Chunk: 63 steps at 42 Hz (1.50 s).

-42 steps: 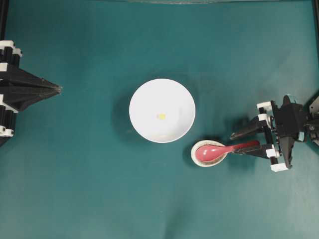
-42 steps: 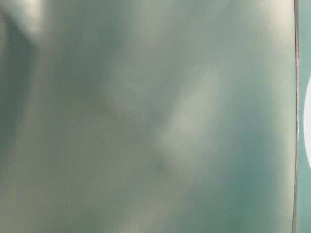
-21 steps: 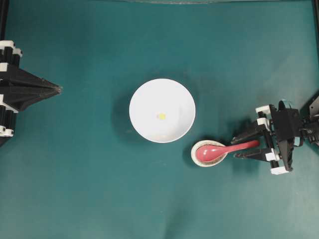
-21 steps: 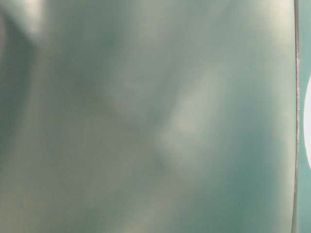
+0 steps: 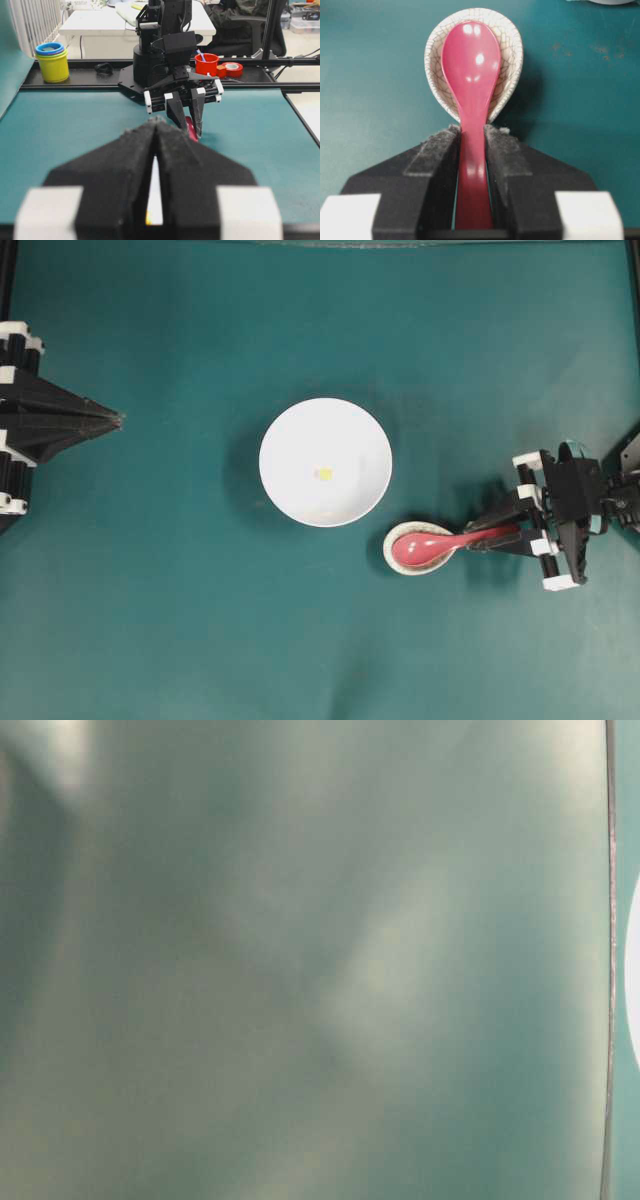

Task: Scoop the yellow hexagonal prism block from the bowl with a spoon using the right arm.
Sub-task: 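Close the right gripper on the pink spoon handle, then lift the spoon off the rest and carry it over the bowl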

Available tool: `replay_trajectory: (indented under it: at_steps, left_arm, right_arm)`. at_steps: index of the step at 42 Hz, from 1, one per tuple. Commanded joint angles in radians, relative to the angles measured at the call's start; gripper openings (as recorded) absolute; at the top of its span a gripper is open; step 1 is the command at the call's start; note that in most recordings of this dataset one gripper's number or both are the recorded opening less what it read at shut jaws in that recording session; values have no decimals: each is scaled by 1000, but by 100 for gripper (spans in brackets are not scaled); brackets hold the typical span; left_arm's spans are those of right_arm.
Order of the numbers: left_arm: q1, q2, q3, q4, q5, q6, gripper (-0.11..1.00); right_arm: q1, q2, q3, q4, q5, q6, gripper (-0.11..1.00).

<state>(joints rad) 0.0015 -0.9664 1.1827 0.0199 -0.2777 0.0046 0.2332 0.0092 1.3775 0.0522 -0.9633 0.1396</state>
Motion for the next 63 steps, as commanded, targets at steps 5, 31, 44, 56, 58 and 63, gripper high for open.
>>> replay_trajectory:
  at_steps: [5,31,44,56,58,63]
  left_arm:
    - [2,8,-15,2,-5,0,0]
    - [2,8,-15,2,-5,0,0]
    - [2,9,-17,3,-5,0,0]
    - [2,9,-15,2,-3,0,0]
    - [2,9,-15,3,2,0,0]
    - [2,9,-15,3,12,2,0]
  right_arm:
    - [3,-32,-23,2,-6,-2,21]
    - [-3,-348,-239,2,545,-8,21]
    - [-80,-472,-442,2,994,-2,21]
    - [-209,-430,-609,2,1313,6,21]
    - [-233,-410,-637,2,1359,9,21]
    - [-276,-339,-710,2,1474,9,21]
